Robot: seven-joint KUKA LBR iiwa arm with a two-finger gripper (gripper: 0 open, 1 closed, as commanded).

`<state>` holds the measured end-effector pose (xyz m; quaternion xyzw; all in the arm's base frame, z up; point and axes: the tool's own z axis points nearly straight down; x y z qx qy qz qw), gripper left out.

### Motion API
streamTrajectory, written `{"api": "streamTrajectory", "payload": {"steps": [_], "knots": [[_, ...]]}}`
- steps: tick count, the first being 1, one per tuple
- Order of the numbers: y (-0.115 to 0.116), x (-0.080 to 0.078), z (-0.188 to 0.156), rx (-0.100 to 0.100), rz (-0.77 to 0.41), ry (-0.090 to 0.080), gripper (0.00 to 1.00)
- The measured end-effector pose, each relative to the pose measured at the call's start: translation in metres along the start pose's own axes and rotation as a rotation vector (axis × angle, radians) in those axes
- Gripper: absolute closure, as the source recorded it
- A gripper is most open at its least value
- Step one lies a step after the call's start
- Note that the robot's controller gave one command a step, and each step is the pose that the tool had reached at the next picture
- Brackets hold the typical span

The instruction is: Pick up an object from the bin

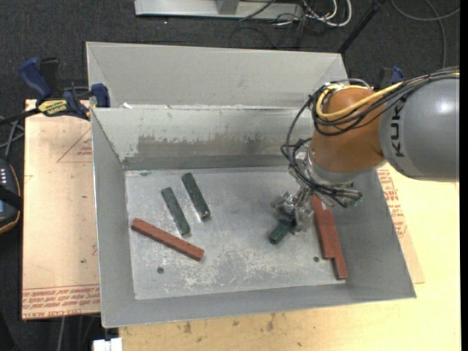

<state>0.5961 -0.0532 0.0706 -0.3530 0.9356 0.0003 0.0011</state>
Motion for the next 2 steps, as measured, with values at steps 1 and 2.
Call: {"api": "streamTrajectory", "payload": {"steps": [1, 2], "knots": [[0.000, 0.000, 0.000, 0.000, 0.000, 0.000, 1.00], [0.015, -0.017, -0.155, 0.002, 0.015, -0.003, 1.00]]}}
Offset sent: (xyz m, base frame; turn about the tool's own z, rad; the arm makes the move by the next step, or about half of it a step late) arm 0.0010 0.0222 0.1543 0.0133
